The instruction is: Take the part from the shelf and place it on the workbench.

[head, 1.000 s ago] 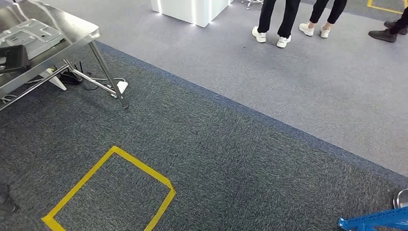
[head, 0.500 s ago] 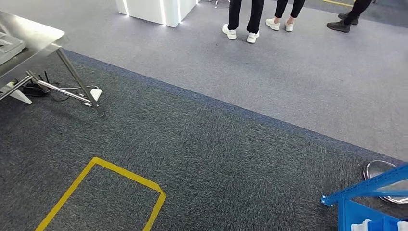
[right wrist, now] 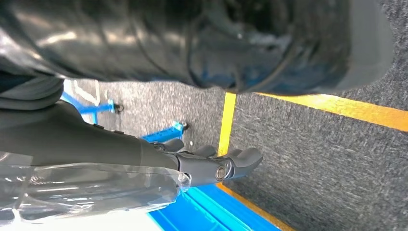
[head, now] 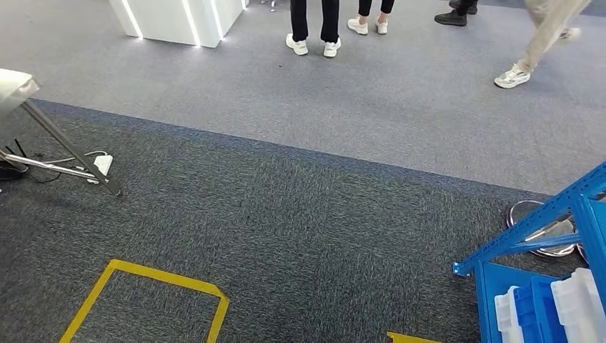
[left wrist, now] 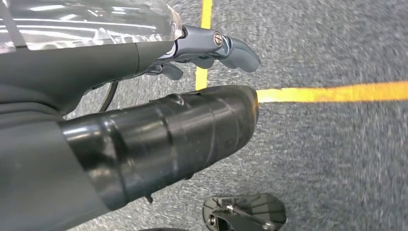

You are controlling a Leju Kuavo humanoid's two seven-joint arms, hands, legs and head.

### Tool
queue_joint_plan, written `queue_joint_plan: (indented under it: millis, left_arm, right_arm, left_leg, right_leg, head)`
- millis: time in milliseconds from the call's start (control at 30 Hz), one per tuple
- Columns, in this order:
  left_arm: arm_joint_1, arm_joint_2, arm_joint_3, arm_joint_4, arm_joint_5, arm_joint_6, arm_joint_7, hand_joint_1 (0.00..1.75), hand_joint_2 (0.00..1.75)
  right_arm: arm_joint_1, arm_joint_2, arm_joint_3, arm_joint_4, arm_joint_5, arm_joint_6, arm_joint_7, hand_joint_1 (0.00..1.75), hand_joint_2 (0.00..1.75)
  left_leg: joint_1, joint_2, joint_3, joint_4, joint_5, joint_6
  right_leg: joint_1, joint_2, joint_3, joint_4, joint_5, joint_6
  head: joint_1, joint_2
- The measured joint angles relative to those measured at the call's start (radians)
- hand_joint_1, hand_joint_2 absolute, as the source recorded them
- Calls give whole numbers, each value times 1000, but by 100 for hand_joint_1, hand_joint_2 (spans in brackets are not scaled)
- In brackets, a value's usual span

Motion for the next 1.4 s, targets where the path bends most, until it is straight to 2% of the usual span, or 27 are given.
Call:
queue_joint_plan:
  millis: [33,67,100,167,233,300,367,433,500,533,567,600,667,733,800,833,900,967,1000,1033,1067,1100,1133,1200,1267,1333,1400]
  left_arm:
    - [2,0,0,0,0,0,0,0,0]
    - [2,0,0,0,0,0,1,0,0]
    - [2,0,0,0,0,0,1,0,0]
    - [2,0,0,0,0,0,1,0,0]
    - [1,0,0,0,0,0,0,0,0]
    - [0,0,0,0,0,0,0,0,0]
    - [-1,0,0,0,0,0,0,0,0]
    - [0,0,0,0,-1,0,0,0,0]
    - [4,0,0,0,-1,1,0,0,0]
    - [5,0,0,0,-1,1,0,0,0]
    - [5,0,0,0,-1,1,-1,0,0]
    - [5,0,0,0,-2,1,-1,0,0]
    - [3,0,0,0,-4,1,-3,0,0]
    - [2,-1,0,0,-8,1,-4,0,0]
    - [-2,-1,0,0,-11,1,-5,0,0]
    - [-4,-2,0,0,-11,1,-5,0,0]
    - [-5,-3,0,0,-11,2,-5,0,0]
    - [-3,-2,0,0,-10,2,-4,0,0]
    - [-1,-2,0,0,-10,3,-4,0,0]
    - [1,-2,0,0,-9,3,-4,0,0]
    - [2,-2,0,0,-8,3,-3,0,0]
    - [2,-2,0,0,-8,3,-3,0,0]
    - [2,-2,0,0,-7,3,-3,0,0]
    - [2,-2,0,0,-5,2,-4,0,0]
    - [1,-2,1,0,-2,1,-6,0,0]
    - [-2,-2,1,0,0,1,-10,0,0]
    - [-3,-2,1,0,1,1,-14,0,0]
  right_arm:
    - [0,0,1,0,0,0,0,0,0]
    - [1,0,1,0,0,0,0,0,0]
    - [1,0,1,0,0,0,0,0,0]
    - [1,0,2,0,0,0,1,0,0]
    - [0,0,2,0,0,-1,4,0,0]
    - [3,0,2,0,1,-2,12,0,0]
    - [7,0,2,1,1,-2,21,0,0]
    - [6,0,2,2,1,-2,26,0,0]
    - [5,0,2,2,1,-2,28,0,0]
    - [5,0,2,2,1,-2,28,0,0]
    - [6,0,2,2,1,-2,28,0,0]
    - [7,0,2,2,1,-2,28,0,0]
    - [7,0,2,2,1,-3,25,0,0]
    - [4,0,2,2,2,-4,23,0,0]
    - [3,0,2,2,3,-5,22,0,0]
    - [4,0,2,2,4,-5,21,0,0]
    - [3,0,2,2,5,-5,19,0,0]
    - [1,0,2,2,8,-5,15,0,0]
    - [1,0,2,2,11,-4,14,0,0]
    - [1,0,2,2,13,-4,13,0,0]
    - [2,0,2,2,14,-4,13,0,0]
    - [2,0,2,2,15,-4,13,0,0]
    - [2,0,2,2,15,-4,13,0,0]
    - [1,0,2,2,15,-5,13,0,0]
    - [2,0,2,2,15,-5,13,0,0]
    - [4,0,2,2,15,-6,14,0,0]
    - [6,0,2,3,15,-6,15,0,0]
  left_leg:
    - [0,-2,-14,25,2,-1]
    - [1,-3,-10,11,24,-1]
    - [2,-8,11,-38,60,0]
    - [6,-42,64,-165,119,3]
    - [6,-68,86,-223,134,8]
    - [3,-55,88,-228,136,19]
    - [4,-36,92,-238,145,36]
    - [3,-14,92,-245,150,46]
    - [1,12,90,-245,148,49]
    - [0,25,90,-245,147,50]
    - [-1,37,91,-244,146,49]
    - [-1,47,93,-244,144,48]
    - [-3,66,99,-244,139,42]
    - [-6,82,105,-243,133,31]
    - [-7,97,112,-246,131,20]
    - [-6,94,115,-245,127,14]
    - [-3,56,101,-202,94,5]
    - [0,11,46,-84,29,1]
    - [1,2,14,-20,4,-1]
    - [1,-2,-8,21,-3,-2]
    - [2,-3,-16,28,10,-3]
    - [3,-5,-5,-4,42,-2]
    - [4,-14,19,-66,83,-1]
    - [6,-55,67,-185,136,3]
    - [4,-77,82,-225,141,9]
    - [5,-59,85,-233,147,21]
    - [8,-37,89,-245,155,35]
  right_leg:
    - [0,13,-1,2,0,0]
    - [0,26,-1,5,-1,0]
    - [-1,40,-1,8,-2,2]
    - [-2,64,-5,20,-6,9]
    - [-2,82,-14,28,-7,20]
    - [-3,95,-20,27,-4,33]
    - [-4,63,-29,45,-19,43]
    - [-3,11,-70,134,-74,49]
    - [-5,-6,-129,257,-129,54]
    - [-7,-7,-145,289,-135,56]
    - [-8,-9,-140,282,-120,56]
    - [-8,-15,-115,237,-90,54]
    - [-3,-49,-42,101,-30,46]
    - [6,-74,-7,27,-11,35]
    - [10,-61,-7,18,-11,26]
    - [7,-52,-5,14,-8,21]
    - [0,-33,0,4,-2,9]
    - [-1,-13,1,1,0,1]
    - [-1,-1,0,2,1,-2]
    - [0,11,0,3,0,-2]
    - [0,24,1,5,0,-1]
    - [-1,38,1,7,-1,0]
    - [-1,51,1,11,-3,2]
    - [-1,73,-4,22,-7,10]
    - [-1,91,-12,28,-8,21]
    - [-5,102,-16,27,-7,34]
    - [-4,68,-32,58,-29,44]
  head:
    - [0,0]
    - [0,0]
    - [0,0]
    - [0,0]
    - [0,0]
    - [0,0]
    - [1,0]
    - [2,0]
    - [2,0]
    - [2,0]
    - [2,0]
    - [2,0]
    - [2,0]
    - [1,0]
    - [1,0]
    - [1,0]
    - [1,0]
    - [0,0]
    - [0,0]
    - [1,0]
    - [1,0]
    - [1,0]
    - [1,0]
    - [1,0]
    - [1,0]
    - [1,0]
    - [2,0]
